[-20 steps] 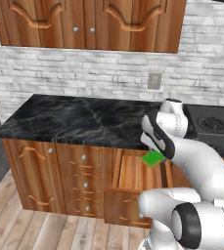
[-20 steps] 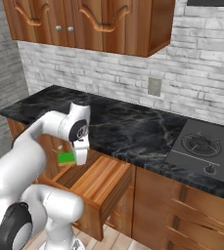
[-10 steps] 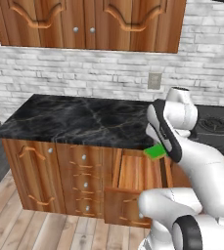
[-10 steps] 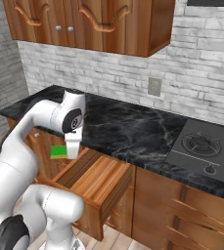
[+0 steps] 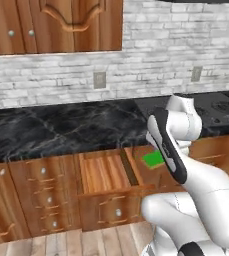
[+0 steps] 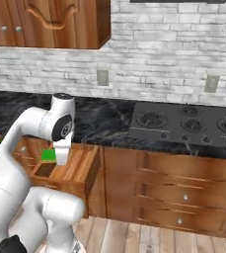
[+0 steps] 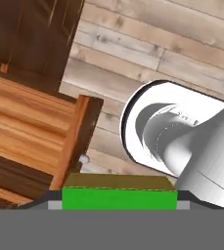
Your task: Restock the sink supplies by placing the sponge and soap dispenser on the counter and next to the sink. Make sure the soap dispenser is upright.
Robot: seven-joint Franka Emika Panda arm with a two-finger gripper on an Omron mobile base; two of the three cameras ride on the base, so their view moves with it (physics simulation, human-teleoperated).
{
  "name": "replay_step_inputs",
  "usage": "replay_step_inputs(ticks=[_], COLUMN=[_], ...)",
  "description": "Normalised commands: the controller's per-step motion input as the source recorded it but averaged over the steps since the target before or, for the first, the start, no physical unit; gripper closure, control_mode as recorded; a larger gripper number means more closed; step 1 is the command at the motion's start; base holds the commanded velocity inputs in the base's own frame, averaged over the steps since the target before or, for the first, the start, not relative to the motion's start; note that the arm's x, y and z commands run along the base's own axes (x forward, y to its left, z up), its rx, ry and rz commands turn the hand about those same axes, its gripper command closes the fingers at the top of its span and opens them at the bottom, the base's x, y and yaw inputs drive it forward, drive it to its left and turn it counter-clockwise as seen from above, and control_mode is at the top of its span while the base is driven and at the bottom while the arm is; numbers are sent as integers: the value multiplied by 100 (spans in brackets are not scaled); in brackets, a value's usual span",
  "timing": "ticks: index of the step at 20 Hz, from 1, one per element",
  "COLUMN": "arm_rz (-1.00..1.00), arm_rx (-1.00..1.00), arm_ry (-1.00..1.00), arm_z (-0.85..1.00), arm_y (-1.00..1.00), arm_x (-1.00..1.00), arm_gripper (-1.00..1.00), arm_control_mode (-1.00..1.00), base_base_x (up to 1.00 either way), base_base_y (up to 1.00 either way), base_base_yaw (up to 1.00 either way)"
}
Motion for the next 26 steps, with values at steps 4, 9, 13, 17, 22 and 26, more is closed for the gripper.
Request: replay_step_inputs(ticks=[4, 9, 13, 17, 22, 26], arm_rz=[0, 0, 0, 0, 0, 0], arm_rx=[0, 0, 0, 0, 0, 0], arm_ry=[0, 0, 0, 0, 0, 0], arm_z=[0, 0, 0, 0, 0, 0], arm_y=[0, 0, 0, 0, 0, 0], arm_x=[0, 0, 0, 0, 0, 0], arm_gripper=[100, 100, 100, 100, 100, 100], arm_control_mode=[100, 100, 100, 100, 100, 100], base_base_x=[-10, 0, 8, 18, 33, 47], base_base_y=[0, 0, 0, -3, -19, -6], base_base_yaw=[-98, -100, -100, -97, -91, -86])
